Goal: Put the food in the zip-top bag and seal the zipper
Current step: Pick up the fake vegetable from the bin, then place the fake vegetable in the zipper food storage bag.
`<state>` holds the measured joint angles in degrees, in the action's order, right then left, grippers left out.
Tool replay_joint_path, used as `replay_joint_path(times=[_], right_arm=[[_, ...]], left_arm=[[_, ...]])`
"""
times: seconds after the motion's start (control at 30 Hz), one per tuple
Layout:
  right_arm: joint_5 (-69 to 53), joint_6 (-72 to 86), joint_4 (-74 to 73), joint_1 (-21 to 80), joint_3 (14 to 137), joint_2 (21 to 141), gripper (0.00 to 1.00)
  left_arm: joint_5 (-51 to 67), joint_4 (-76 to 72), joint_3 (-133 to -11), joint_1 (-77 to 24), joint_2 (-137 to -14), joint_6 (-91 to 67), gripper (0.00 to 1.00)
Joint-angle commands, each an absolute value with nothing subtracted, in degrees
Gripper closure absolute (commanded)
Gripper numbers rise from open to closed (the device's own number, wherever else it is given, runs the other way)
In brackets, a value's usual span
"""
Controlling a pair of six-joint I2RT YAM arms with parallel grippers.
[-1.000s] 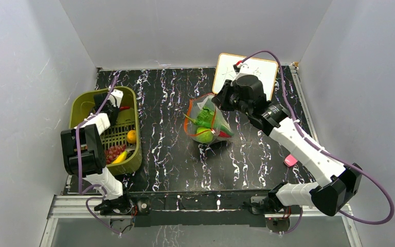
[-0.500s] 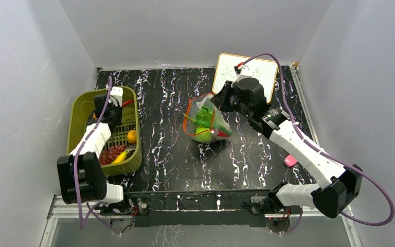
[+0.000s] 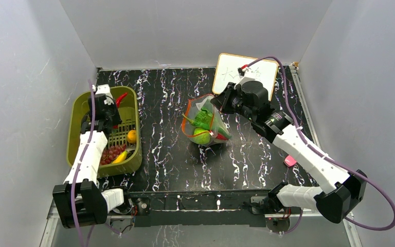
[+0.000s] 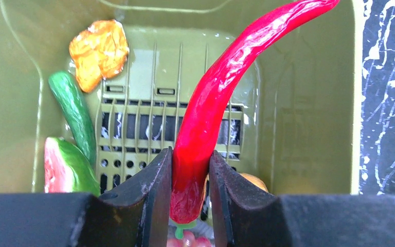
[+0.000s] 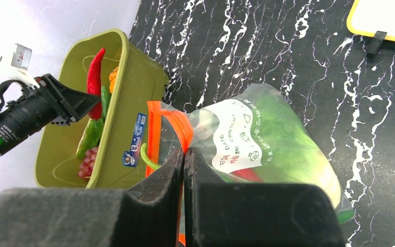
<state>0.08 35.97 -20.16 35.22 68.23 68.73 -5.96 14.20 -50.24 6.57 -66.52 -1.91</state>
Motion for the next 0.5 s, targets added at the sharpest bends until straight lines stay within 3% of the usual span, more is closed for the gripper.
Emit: replay_joint_path(times=[0.0, 0.2, 0.47], right_arm=[[-0.87, 37.55, -14.18, 35.23, 67.95, 66.06, 1.00], [-1.69, 40.29, -12.24, 35.24, 66.41, 65.60, 1.00], [-2.28, 46.04, -11.06, 35.20, 68.56, 67.30, 1.00]], left_arm=[[-4.38, 22.07, -53.39, 6.50, -62.55, -10.86, 1.00], [3.77, 21.98, -53.57, 6.50, -54.95, -18.65, 1.00], [24.76, 23.14, -60.42, 6.47, -53.17, -25.99, 1.00]])
